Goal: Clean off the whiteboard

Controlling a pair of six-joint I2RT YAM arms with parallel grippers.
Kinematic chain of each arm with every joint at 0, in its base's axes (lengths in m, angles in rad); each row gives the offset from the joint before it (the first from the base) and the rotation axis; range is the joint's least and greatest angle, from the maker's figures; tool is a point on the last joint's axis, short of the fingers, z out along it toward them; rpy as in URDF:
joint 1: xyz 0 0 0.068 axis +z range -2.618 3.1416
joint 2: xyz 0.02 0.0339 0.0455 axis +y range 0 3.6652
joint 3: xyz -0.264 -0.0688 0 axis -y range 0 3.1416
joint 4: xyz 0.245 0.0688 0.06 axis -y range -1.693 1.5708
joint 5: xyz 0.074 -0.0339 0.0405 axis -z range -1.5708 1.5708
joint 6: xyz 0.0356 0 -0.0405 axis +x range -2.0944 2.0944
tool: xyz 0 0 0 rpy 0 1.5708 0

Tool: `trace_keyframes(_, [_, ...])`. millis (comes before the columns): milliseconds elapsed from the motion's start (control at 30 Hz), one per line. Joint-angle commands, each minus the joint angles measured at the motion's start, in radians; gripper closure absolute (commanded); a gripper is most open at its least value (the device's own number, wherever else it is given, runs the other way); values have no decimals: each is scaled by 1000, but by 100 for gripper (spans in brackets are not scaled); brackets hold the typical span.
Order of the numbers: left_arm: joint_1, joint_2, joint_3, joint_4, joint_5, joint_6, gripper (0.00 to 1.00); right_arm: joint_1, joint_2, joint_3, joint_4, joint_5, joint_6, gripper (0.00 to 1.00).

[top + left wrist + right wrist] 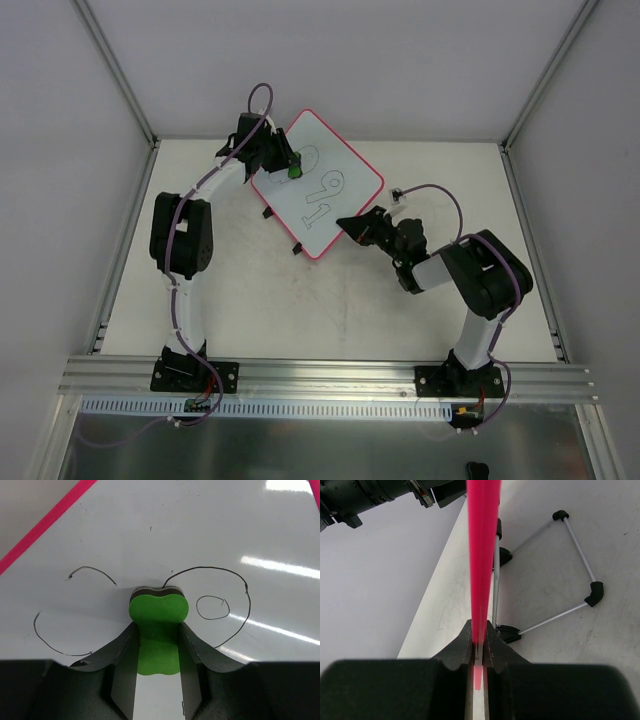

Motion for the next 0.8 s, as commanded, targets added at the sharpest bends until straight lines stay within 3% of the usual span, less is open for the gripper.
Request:
trace_keyframes(0, [-68, -14, -48, -26, 71, 3, 100, 1, 17, 42, 212, -105, -56, 100])
trace_keyframes(233, [-27, -33, -103, -26, 82, 15, 100, 6, 34, 56, 212, -171, -45, 100])
trace_keyframes(400, [76, -40, -167, -28, 134, 0, 100, -11, -24, -15, 212, -177, -65, 100])
trace_keyframes(767, [143, -80, -269, -23, 80, 21, 100, -39, -76, -111, 212, -237, -111, 100])
